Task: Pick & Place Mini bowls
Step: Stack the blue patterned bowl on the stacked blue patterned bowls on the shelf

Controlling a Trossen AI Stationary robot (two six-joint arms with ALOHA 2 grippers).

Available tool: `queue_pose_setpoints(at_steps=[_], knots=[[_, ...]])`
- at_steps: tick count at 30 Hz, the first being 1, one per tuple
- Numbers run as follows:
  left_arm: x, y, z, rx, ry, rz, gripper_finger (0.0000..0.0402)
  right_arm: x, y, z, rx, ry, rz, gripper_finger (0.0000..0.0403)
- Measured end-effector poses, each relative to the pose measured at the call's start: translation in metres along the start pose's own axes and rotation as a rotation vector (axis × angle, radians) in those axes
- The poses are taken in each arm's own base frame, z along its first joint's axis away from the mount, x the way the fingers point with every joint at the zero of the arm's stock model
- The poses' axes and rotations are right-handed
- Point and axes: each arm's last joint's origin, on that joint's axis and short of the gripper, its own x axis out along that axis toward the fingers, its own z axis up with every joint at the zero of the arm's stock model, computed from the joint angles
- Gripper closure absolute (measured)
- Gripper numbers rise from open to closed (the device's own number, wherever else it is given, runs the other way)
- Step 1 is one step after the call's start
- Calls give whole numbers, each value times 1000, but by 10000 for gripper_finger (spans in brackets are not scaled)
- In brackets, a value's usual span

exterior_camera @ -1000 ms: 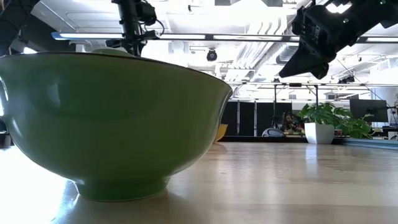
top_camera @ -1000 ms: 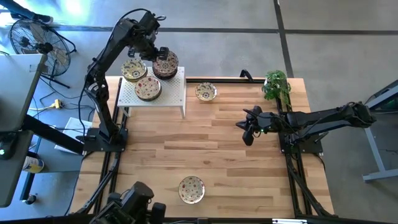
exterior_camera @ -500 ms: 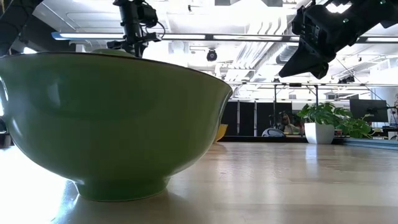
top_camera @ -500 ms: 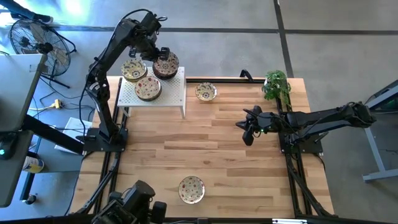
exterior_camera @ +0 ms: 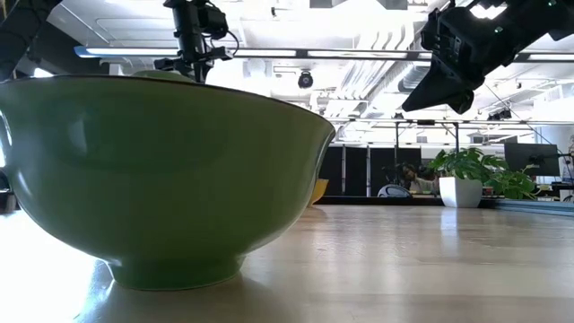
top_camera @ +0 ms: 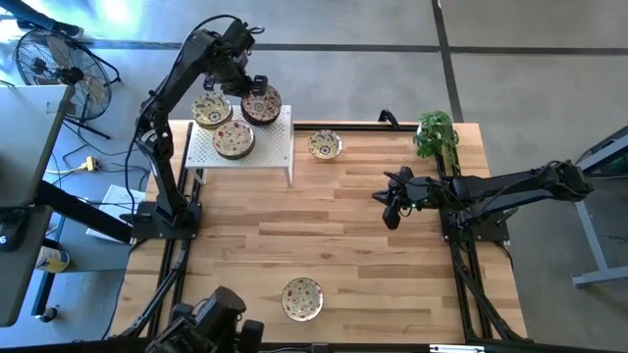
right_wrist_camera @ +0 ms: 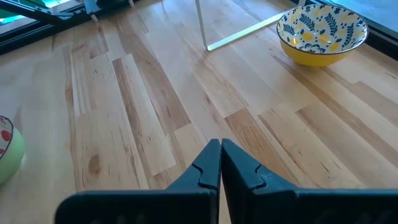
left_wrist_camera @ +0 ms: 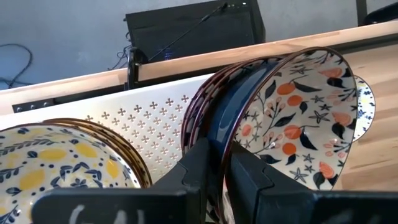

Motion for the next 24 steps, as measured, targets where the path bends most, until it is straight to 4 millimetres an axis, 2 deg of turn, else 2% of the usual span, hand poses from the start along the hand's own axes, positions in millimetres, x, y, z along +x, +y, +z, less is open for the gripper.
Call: queue_pose_setpoints(at_steps=[16,19,24], knots=[[-1,-6,-4,18,-2,11,358,0,0,0,0,0,0,402],[-1,-6,-4,19,5,13,342,0,0,0,0,0,0,401],[-1,-6,-5,21,11,13,286,0,0,0,0,-1,-2,402]])
